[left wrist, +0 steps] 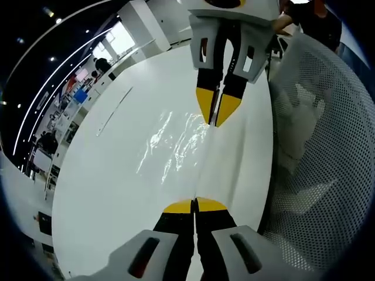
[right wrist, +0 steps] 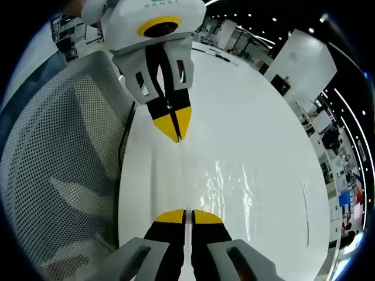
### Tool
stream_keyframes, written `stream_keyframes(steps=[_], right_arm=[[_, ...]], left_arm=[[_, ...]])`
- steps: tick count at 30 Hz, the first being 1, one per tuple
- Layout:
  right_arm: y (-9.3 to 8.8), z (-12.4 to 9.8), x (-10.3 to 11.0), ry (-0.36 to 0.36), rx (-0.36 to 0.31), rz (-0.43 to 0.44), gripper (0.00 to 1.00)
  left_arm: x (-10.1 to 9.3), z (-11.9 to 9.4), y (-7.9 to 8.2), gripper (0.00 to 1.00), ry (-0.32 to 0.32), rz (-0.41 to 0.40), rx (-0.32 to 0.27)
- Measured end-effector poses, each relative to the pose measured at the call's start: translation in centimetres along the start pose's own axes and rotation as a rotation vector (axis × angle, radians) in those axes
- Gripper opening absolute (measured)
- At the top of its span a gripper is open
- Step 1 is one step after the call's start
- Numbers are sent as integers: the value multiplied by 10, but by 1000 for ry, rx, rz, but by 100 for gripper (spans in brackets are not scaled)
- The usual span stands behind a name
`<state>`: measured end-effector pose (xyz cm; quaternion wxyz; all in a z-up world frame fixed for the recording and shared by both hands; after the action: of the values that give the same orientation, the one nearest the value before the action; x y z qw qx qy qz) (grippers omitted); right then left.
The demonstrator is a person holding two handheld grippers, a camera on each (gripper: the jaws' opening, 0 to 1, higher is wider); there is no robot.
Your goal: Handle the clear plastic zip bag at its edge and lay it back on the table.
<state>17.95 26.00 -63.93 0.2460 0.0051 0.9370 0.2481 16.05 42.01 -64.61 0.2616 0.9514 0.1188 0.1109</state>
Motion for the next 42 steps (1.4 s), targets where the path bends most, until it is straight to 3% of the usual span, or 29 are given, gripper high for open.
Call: stream_keyframes(steps=[42], right_arm=[[-18, 4, -7, -15, 39, 35, 0]], left_arm=[[6, -5, -5, 0, 3, -23, -1]])
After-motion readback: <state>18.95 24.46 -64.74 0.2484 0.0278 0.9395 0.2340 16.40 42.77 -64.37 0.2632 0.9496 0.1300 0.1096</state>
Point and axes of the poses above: the point that each gripper's makers call its tool centre point, and the gripper's own axes: z roughly forward along the fingers, x roughly to its left, y roughly out of its top, the point moved 9 cm from there along -z, roughly backward along the fingers, and after that the axes turned 13 degrees about -y, right-handed, at the moved point
